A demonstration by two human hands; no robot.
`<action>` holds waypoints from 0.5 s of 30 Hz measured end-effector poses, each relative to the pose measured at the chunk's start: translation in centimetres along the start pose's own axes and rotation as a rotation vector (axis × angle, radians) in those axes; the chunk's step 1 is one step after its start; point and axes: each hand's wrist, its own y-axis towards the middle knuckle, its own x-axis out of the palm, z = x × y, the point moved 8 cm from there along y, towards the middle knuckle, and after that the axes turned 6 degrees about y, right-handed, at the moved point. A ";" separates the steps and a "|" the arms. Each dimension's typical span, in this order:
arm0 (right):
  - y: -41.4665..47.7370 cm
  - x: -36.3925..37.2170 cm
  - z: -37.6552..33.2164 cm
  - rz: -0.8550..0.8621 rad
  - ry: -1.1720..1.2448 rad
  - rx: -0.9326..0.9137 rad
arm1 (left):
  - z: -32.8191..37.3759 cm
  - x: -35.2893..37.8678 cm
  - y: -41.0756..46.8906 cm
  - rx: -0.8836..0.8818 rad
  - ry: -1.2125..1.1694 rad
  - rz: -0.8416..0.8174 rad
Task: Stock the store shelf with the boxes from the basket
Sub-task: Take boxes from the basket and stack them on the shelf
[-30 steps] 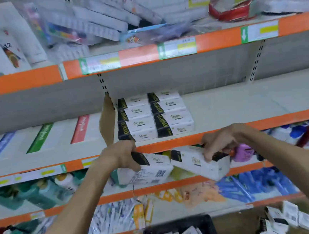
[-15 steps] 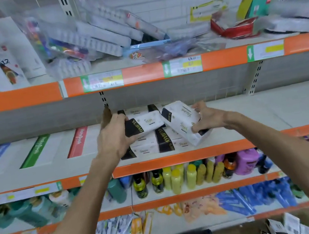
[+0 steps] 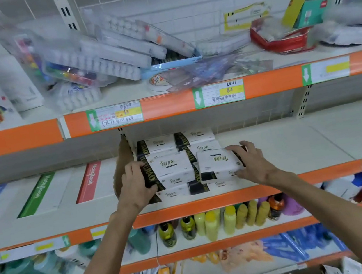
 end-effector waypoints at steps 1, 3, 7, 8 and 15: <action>0.0 -0.1 0.0 0.018 0.017 0.029 | 0.1 0.1 0.3 0.000 0.012 -0.037; 0.0 -0.2 0.1 0.047 0.072 0.082 | 0.0 0.4 0.7 -0.011 0.002 -0.091; -0.4 -0.3 0.8 0.122 0.287 0.179 | -0.5 1.0 0.6 -0.041 -0.033 -0.099; -0.4 -0.3 0.9 0.132 0.321 0.193 | -0.7 1.1 0.5 -0.049 -0.048 -0.104; 0.4 0.1 0.7 0.152 0.344 0.224 | -1.4 0.9 -0.1 -0.088 -0.069 -0.057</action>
